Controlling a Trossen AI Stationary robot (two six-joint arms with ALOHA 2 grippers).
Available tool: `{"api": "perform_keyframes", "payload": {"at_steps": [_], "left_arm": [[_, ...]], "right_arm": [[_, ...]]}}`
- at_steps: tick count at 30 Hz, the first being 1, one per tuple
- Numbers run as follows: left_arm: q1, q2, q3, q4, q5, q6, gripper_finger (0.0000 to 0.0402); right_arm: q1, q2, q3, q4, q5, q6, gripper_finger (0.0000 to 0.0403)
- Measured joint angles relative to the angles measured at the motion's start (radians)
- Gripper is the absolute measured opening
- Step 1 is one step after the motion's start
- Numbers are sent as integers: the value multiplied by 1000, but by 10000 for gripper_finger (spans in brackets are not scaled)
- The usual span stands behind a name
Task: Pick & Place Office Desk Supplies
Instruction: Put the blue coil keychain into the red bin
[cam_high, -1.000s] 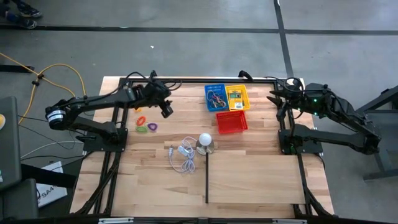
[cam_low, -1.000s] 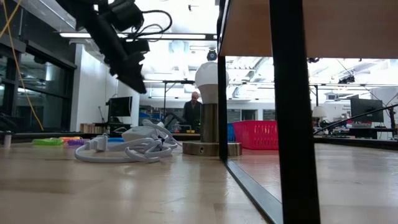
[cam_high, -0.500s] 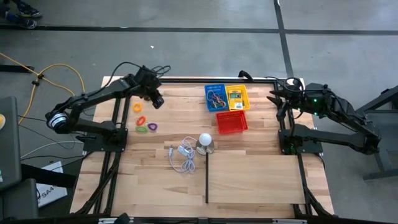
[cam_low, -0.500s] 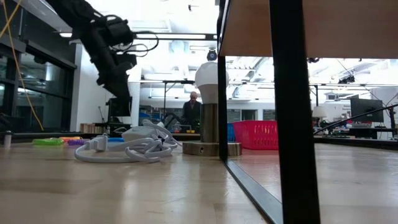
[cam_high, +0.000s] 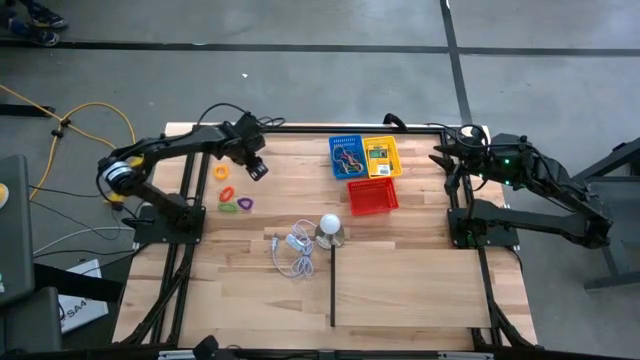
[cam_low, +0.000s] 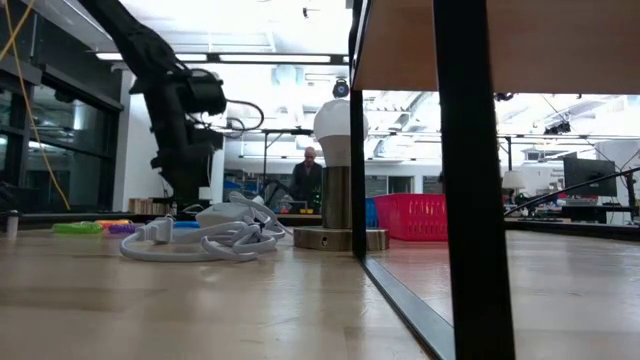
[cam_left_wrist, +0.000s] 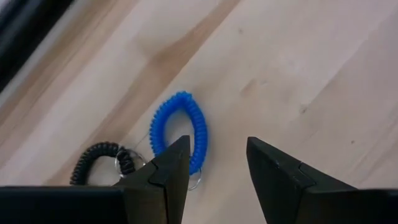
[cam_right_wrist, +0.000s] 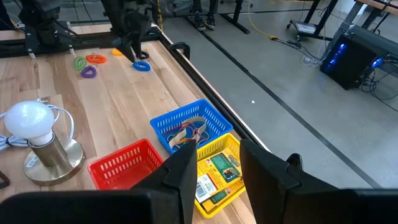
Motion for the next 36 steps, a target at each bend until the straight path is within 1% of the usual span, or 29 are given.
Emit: {"api": "perform_keyframes", "payload": {"at_steps": [6,15,19,22,28,36], "left_arm": [[-38,46,0,1,-96,0,152],[-70,57,0,1,-128,40,152],[-52,75,0,2,-119,57,152],[-26,95,0,2,-76,63,152],[16,107,0,18,-29,94,152],[20,138,0,20,-6,117,152]], "right_arm": [[0,0,0,0,0,0,110],[0,0,0,0,0,0,110],[0,0,0,0,0,0,110],[0,0,0,0,0,0,110],[0,0,0,0,0,0,110],[0,0,0,0,0,0,110]]}}
